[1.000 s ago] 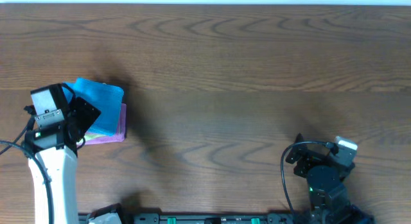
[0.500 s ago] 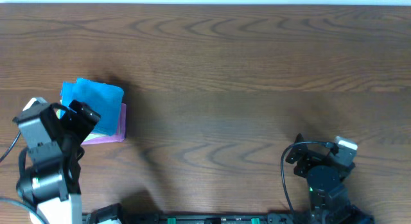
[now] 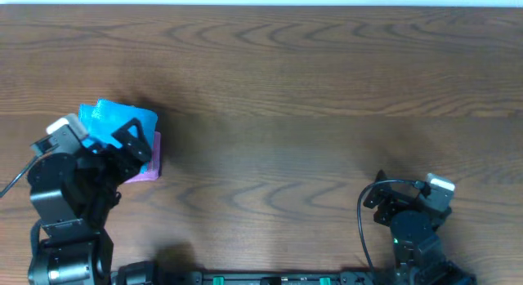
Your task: Fold the cloth
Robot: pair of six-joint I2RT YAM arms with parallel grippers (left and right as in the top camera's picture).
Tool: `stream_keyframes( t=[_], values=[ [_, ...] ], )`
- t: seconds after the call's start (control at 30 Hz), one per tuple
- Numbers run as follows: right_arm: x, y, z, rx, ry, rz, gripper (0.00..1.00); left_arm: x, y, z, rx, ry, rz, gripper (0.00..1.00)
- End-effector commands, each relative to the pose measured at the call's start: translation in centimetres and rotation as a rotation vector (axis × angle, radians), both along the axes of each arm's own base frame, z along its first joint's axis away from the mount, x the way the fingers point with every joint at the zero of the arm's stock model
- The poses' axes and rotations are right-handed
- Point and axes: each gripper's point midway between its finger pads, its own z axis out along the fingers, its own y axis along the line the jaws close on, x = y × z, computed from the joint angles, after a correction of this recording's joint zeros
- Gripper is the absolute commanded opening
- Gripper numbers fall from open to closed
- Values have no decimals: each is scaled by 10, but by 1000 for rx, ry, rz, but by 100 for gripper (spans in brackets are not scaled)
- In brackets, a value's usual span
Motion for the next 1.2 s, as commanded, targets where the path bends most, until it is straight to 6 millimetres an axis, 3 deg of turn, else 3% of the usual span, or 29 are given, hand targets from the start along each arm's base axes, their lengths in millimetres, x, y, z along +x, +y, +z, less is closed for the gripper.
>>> stream_keyframes(
  t=[0.0,0.4,0.63,0.77,0.87,1.17],
  values=[
    [-1,-4,0,1,-8,-24,99,0,-6,-2,36,0,-27,95],
    [-1,-4,0,1,-8,-24,99,0,-10,-2,172,-8,-117,95],
    [-1,-4,0,1,-8,-24,99,-19,-23,2,355,-85,-241,95],
    [-1,-4,0,1,-8,-25,99,-35,-25,-17,389,-111,-257,95],
    [-1,-4,0,1,-8,-24,99,-46,-26,-42,411,-140,-262,95],
    [-1,-4,0,1,-8,-25,99,-57,-31,-97,541,-170,-337,95]
  ],
)
